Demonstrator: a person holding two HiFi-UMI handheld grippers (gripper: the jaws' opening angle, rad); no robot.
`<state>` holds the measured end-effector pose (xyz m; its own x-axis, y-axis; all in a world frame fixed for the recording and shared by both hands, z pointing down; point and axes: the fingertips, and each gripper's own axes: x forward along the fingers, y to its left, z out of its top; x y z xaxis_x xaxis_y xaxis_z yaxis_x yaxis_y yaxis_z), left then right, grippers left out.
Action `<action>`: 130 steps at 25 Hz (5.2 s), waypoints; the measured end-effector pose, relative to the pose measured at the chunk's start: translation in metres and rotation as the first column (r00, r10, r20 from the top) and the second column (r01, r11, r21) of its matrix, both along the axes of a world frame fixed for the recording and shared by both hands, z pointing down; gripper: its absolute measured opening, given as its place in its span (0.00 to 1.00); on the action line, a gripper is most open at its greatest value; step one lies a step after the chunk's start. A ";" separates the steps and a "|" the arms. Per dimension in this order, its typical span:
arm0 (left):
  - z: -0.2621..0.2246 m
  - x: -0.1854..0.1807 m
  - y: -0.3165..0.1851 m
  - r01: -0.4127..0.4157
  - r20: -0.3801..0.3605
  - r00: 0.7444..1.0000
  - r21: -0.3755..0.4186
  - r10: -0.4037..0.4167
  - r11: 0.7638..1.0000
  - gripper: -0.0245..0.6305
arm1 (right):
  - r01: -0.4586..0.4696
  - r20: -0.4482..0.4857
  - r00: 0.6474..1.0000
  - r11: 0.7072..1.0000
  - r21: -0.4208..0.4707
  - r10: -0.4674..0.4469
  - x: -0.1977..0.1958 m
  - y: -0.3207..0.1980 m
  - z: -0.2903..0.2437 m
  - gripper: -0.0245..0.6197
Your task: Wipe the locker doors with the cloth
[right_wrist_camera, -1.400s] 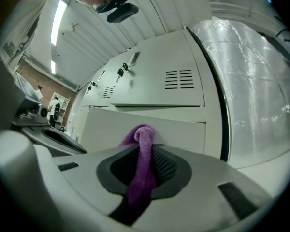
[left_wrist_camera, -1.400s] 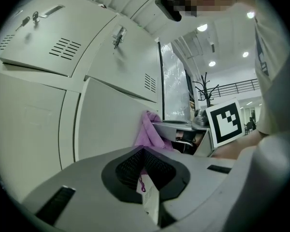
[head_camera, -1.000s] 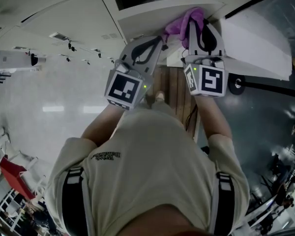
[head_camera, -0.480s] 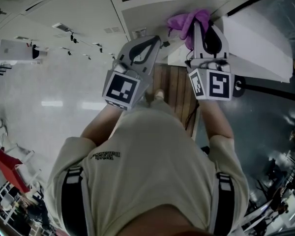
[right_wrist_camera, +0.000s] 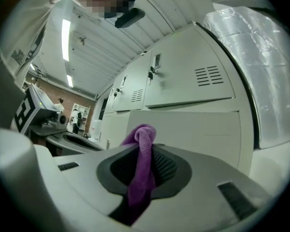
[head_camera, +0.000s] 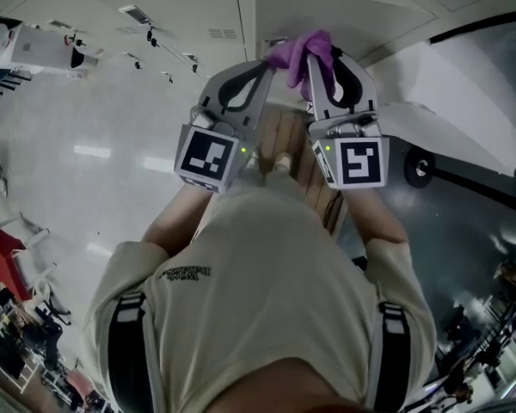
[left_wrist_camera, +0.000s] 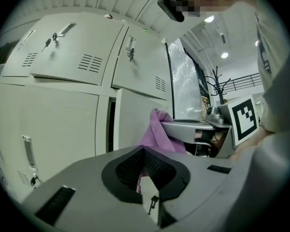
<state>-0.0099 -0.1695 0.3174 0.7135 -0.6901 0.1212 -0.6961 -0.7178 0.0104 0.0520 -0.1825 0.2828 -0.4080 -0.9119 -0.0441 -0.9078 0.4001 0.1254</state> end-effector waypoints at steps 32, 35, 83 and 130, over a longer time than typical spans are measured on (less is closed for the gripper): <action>0.062 0.064 -0.018 -0.131 -0.003 0.991 -0.027 0.131 0.991 0.04 | -0.176 0.007 0.984 0.983 -0.058 0.177 0.066 -0.038 0.091 0.12; 0.068 0.077 -0.017 -0.167 0.000 0.986 -0.032 0.167 0.985 0.04 | -0.249 0.026 0.968 0.967 -0.045 0.250 0.080 -0.037 0.090 0.12; 0.142 -0.022 -0.010 0.109 0.053 0.993 -0.066 -0.106 0.992 0.04 | 0.089 0.040 0.996 0.989 -0.120 -0.085 -0.039 -0.009 0.175 0.12; 0.172 0.099 -0.011 -0.208 0.051 0.976 -0.090 0.213 0.974 0.04 | -0.376 0.097 0.911 0.904 -0.201 0.400 0.125 -0.035 0.223 0.12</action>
<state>0.0894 -0.1800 0.4890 0.8313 -0.5109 0.2190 -0.5308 -0.8466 0.0395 0.1773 -0.2178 0.5061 -0.0214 -0.9947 0.1010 -0.9988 0.0168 -0.0466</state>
